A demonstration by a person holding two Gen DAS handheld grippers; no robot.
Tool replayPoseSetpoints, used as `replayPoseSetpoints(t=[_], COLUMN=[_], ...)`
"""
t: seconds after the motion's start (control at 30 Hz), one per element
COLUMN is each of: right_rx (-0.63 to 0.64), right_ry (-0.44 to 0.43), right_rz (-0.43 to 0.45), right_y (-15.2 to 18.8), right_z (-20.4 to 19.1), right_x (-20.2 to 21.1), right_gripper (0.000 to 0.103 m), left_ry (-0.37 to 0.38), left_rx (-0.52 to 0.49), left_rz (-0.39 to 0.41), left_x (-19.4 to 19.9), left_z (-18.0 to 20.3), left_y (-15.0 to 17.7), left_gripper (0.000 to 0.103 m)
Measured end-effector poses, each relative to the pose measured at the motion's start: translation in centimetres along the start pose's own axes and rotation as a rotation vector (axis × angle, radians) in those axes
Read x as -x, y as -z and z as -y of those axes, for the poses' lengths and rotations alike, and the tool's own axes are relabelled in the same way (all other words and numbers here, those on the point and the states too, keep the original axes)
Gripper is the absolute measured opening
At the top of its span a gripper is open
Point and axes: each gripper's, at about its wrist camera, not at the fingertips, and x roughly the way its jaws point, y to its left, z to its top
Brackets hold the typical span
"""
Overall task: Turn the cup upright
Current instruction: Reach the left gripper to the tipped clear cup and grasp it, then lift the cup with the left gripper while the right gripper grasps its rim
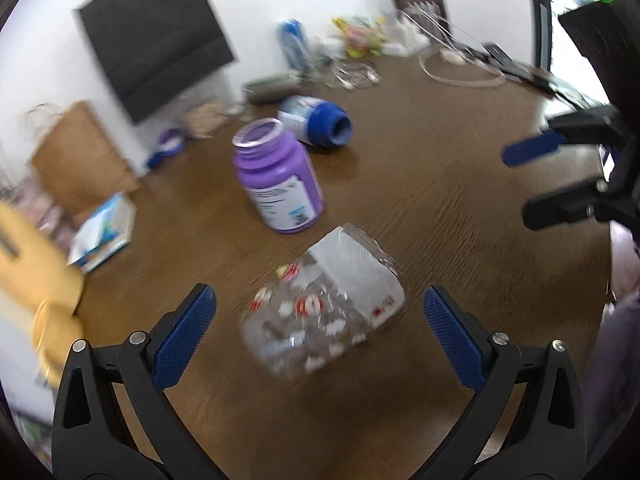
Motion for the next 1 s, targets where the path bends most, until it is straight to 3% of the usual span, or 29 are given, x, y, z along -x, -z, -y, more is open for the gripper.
replayPoseSetpoints(t=[0.07, 0.13, 0.27, 0.37, 0.4, 0.8, 1.0], right_rx=[-0.005, -0.008, -0.019, -0.019, -0.018, -0.006, -0.125], right_ry=[-0.001, -0.002, -0.007, -0.017, -0.020, -0.111, -0.377], right_rz=[-0.006, -0.007, -0.018, -0.032, -0.037, -0.044, -0.108], right_y=[-1.0, -1.9, -3.0, -3.5, -3.5, -3.5, -2.5], right_z=[0.5, 0.8, 1.4, 1.4, 1.3, -1.3, -2.5], right_x=[-0.8, -1.6, -2.8, -3.7, -4.0, -4.1, -4.6], right_gripper=[0.082, 0.082, 0.082, 0.083, 0.083, 0.082, 0.082], left_ry=[0.065, 0.113, 0.172, 0.178, 0.169, 0.150, 0.125], left_rx=[-0.037, -0.038, 0.023, 0.073, 0.089, 0.214, 0.219], left_rz=[-0.037, -0.076, -0.104, -0.155, -0.158, -0.029, -0.027], left_x=[-1.8, -3.4, -5.2, -6.8, -7.0, -1.8, -0.3], left_z=[-0.4, -0.8, -1.6, -2.1, -2.2, -2.5, -1.2], left_y=[-0.6, -1.2, -1.8, -1.3, -1.0, 0.8, 1.7], left_gripper=[0.097, 0.081, 0.069, 0.067, 0.059, 0.058, 0.058])
